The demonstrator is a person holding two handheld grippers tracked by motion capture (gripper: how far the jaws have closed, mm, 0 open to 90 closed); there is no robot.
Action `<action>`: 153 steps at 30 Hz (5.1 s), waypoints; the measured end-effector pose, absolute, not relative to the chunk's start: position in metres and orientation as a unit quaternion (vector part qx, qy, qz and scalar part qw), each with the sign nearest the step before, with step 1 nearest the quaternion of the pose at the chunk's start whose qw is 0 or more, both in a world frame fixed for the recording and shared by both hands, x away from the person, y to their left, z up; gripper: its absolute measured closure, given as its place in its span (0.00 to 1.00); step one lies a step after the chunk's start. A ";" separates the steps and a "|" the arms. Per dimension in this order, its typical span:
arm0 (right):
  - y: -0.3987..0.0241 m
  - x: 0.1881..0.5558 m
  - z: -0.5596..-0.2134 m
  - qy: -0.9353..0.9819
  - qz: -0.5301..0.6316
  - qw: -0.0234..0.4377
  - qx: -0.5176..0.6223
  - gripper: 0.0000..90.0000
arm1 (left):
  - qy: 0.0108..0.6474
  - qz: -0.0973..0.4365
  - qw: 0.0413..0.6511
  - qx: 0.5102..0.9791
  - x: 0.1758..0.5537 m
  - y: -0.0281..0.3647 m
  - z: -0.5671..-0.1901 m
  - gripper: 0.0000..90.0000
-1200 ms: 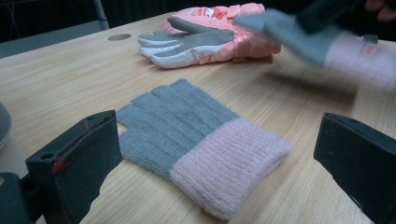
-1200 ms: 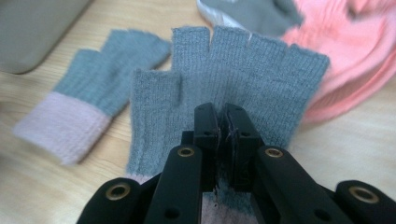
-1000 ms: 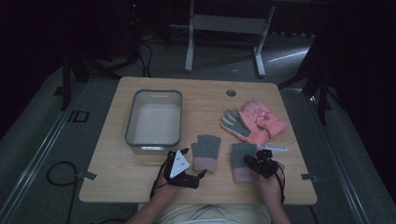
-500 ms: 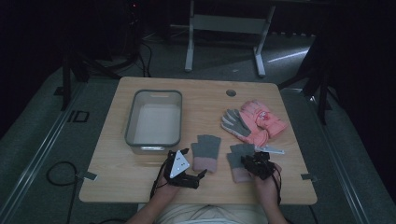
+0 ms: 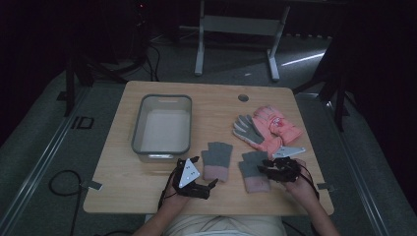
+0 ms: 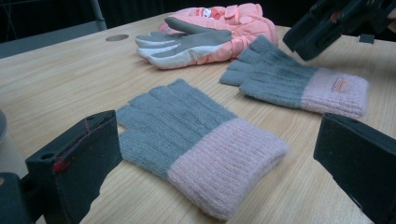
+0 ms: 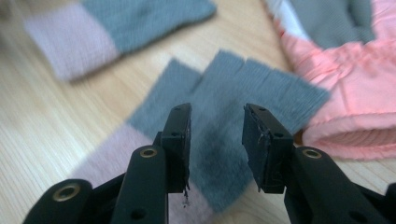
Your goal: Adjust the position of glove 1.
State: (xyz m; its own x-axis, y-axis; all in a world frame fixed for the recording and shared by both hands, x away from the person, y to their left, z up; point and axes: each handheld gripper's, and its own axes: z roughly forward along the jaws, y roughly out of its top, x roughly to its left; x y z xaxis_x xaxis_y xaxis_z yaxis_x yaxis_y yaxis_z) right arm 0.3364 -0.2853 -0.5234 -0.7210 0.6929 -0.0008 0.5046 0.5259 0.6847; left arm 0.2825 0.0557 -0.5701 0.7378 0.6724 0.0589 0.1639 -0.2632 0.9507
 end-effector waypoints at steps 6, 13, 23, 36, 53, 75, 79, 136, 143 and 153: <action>-0.283 0.344 -0.531 0.867 0.343 0.118 0.342 0.65 | 0.276 0.236 0.540 0.759 0.282 0.056 -0.570 0.00; -0.273 0.339 -0.548 0.866 0.327 0.127 0.357 0.64 | 0.273 0.237 0.539 0.761 0.282 0.055 -0.570 0.00; -0.265 0.334 -0.549 0.851 0.315 0.156 0.391 0.83 | 0.275 0.236 0.539 0.761 0.282 0.055 -0.570 0.00; -0.254 0.326 -0.509 0.819 0.351 0.195 0.410 0.94 | 0.272 0.235 0.540 0.761 0.282 0.055 -0.570 0.00; -0.185 0.359 -0.454 0.803 0.422 0.177 0.381 0.94 | 0.272 0.236 0.539 0.762 0.282 0.055 -0.570 0.00; -0.137 0.352 -0.526 0.800 0.372 0.121 0.455 0.94 | 0.263 0.240 0.539 0.763 0.280 0.054 -0.570 0.00; -0.136 0.352 -0.530 0.798 0.370 0.107 0.463 0.94 | 0.263 0.240 0.538 0.764 0.281 0.054 -0.570 0.00; -0.204 0.384 -0.502 0.786 0.420 0.107 0.441 0.75 | 0.232 0.244 0.490 0.804 0.285 0.052 -0.549 0.13; -0.211 0.394 -0.511 0.793 0.400 0.090 0.450 0.75 | 0.182 0.208 0.440 0.855 0.299 0.037 -0.548 0.16; -0.191 0.420 -0.543 0.779 0.384 0.039 0.494 0.57 | 0.093 0.230 0.361 0.899 0.303 0.015 -0.565 0.28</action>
